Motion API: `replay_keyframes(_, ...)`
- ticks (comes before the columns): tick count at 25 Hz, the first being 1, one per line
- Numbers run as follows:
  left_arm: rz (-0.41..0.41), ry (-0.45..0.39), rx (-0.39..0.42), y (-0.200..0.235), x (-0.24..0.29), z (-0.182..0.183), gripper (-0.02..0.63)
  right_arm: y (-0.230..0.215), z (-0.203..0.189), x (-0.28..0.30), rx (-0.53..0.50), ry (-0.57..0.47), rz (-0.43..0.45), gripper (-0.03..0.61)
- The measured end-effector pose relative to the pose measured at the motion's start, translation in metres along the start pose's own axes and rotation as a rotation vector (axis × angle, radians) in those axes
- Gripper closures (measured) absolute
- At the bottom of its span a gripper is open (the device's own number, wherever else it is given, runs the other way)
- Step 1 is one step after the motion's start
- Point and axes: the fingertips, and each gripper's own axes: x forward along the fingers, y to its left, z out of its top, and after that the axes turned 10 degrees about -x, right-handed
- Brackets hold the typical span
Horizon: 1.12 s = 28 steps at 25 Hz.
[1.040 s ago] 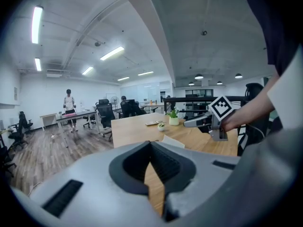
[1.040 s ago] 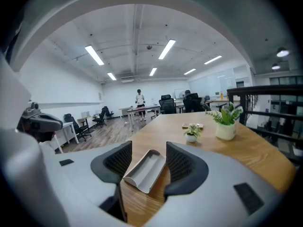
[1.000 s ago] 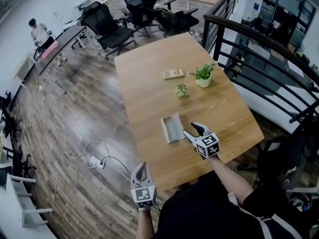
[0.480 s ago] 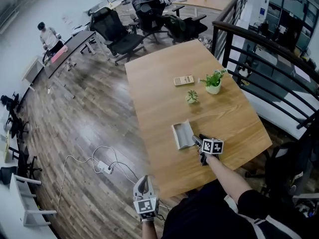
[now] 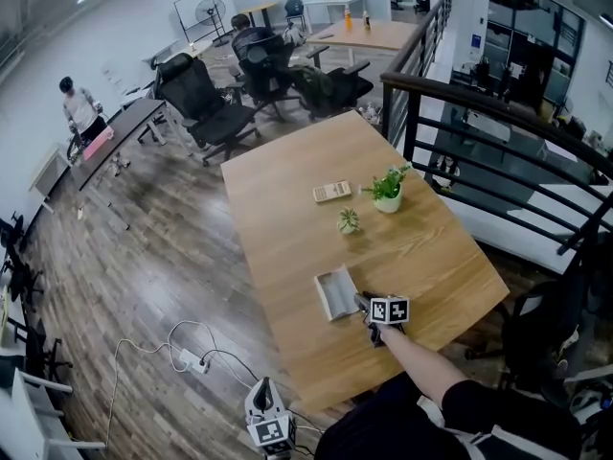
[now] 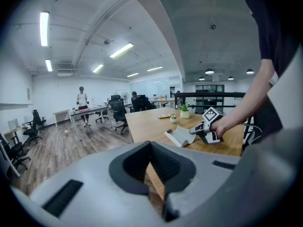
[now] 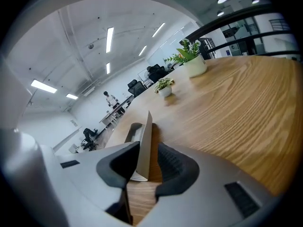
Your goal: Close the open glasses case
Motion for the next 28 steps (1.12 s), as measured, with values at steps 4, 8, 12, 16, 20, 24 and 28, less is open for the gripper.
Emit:
replay_keyframes(4, -0.006, 0.001, -0.005, -0.003, 0.001, 0.000, 0.615, -0.001, 0.001, 0.000, -0.028, 0.016, -0.010, 0.516)
replay_keyframes(8, -0.017, -0.005, 0.001, -0.003, 0.005, 0.000, 0.615, -0.002, 0.002, -0.001, -0.105, 0.044, -0.030, 0.552)
replay_keyframes(12, -0.016, -0.007, -0.002, -0.003, 0.005, 0.000, 0.615, 0.005, 0.003, 0.000, -0.389, 0.129, -0.071, 0.552)
replay_keyframes(16, -0.020, -0.011, -0.007, -0.005, 0.007, -0.001, 0.614, 0.022, 0.009, 0.001, -0.838, 0.239, -0.102, 0.554)
replay_keyframes(20, -0.023, 0.000, -0.033, -0.006, 0.006, -0.005, 0.614, 0.038, 0.005, 0.004, -1.365, 0.330, -0.169, 0.552)
replay_keyframes(24, -0.022, -0.010, -0.002, -0.003, 0.004, -0.004, 0.615, 0.051, -0.008, -0.001, -1.825, 0.375, -0.255, 0.541)
replay_keyframes(28, -0.017, 0.003, 0.012, 0.001, 0.004, -0.004, 0.615, 0.064, -0.024, -0.004, -1.980, 0.396, -0.252, 0.523)
